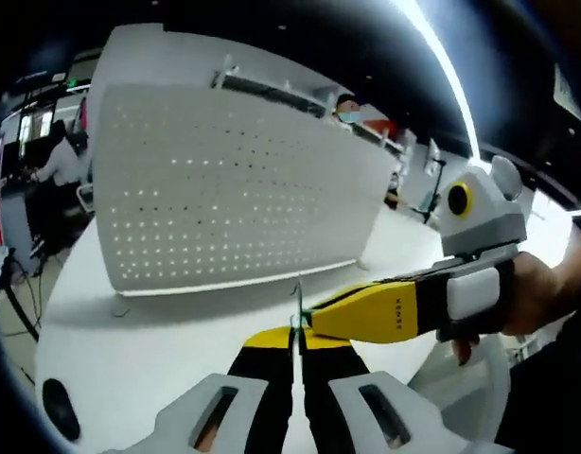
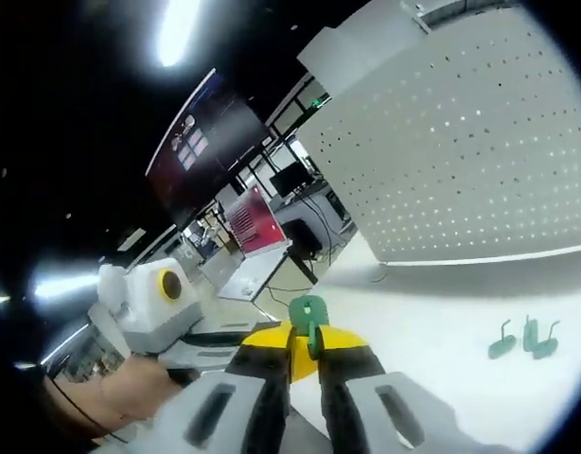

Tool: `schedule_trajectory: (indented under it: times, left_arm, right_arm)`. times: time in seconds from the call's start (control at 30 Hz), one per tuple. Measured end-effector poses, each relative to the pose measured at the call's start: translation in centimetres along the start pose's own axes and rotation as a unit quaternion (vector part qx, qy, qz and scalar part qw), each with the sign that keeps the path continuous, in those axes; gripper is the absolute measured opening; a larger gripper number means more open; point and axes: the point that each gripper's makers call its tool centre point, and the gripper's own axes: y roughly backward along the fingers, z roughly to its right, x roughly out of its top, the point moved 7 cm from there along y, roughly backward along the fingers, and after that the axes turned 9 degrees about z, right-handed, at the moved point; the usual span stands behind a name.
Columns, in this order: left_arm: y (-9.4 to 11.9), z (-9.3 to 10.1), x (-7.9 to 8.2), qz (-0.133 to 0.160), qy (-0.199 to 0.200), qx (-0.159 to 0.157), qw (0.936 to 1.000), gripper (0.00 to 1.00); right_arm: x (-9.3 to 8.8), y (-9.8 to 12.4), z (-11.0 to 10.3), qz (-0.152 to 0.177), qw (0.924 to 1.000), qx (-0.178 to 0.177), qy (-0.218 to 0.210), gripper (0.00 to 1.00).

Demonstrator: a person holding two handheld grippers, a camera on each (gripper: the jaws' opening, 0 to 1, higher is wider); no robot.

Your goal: Insert the hook assembly into the mounting plate slot until the hook locks in place.

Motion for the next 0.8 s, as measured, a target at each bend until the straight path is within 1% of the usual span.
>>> schedule_trajectory:
  times: [0.07,0.13,0.17,0.2,0.27,0.33,0.47,0.53,0.6,0.67,0.7,0.77,0.8]
  left_arm:
    - [-0.09,0.03,0.2,0.005,-0.004,-0.005,1.0,0.01]
    - [-0.14,0.16,0.34,0.003,-0.025,-0.01,0.9996,0.01]
    - [-0.16,0.12,0.43,0.002,-0.06,-0.008,0.9982,0.01]
    - [-0.2,0.2,0.36,-0.002,-0.071,-0.006,0.9975,0.01]
    - [-0.28,0.26,0.18,-0.007,-0.065,-0.002,0.9978,0.01]
    - [-0.17,0.12,0.24,-0.004,-0.062,-0.002,0.9981,0.01]
    - [-0.14,-0.07,0.65,0.006,-0.068,0.0,0.9976,0.01]
    - [-0.18,-0.12,0.72,0.005,-0.069,-0.001,0.9976,0.01]
    - [-0.16,-0.06,0.66,0.004,-0.07,-0.002,0.9975,0.01]
    - [-0.07,0.05,0.74,0.007,-0.065,-0.005,0.9979,0.01]
    - [-0.03,0.1,0.83,0.008,-0.059,-0.007,0.9982,0.01]
    - [-0.04,0.15,0.96,0.007,-0.057,-0.006,0.9983,0.01]
    - [-0.04,0.17,1.07,0.01,-0.054,-0.005,0.9984,0.01]
  right_arm:
    - [0.24,0.06,0.06,0.0,1.0,0.003,0.005,0.04]
    - [0.21,0.01,0.17,-0.001,1.0,0.003,0.008,0.02]
    - [0.15,0.0,0.25,-0.002,1.0,0.002,0.003,0.02]
    - [0.0,0.02,0.27,-0.003,1.0,-0.002,-0.005,0.01]
    - [-0.13,0.0,0.27,-0.003,1.0,-0.003,-0.003,0.01]
    - [-0.07,-0.03,0.21,-0.006,1.0,-0.002,-0.001,0.01]
    - [0.26,-0.21,0.05,0.003,1.0,0.004,0.001,0.0]
    - [0.25,-0.24,0.07,0.004,1.0,0.001,-0.003,0.0]
    - [0.18,-0.2,0.02,0.004,1.0,-0.002,0.003,0.0]
    - [0.17,0.06,-0.13,0.01,0.9999,-0.003,0.008,0.0]
    - [0.21,0.2,-0.2,0.021,0.9997,-0.007,0.005,0.0]
    - [0.14,0.23,-0.23,0.032,0.9994,-0.014,0.0,0.0]
    - [0.22,0.18,-0.27,0.045,0.9989,-0.017,0.002,0.0]
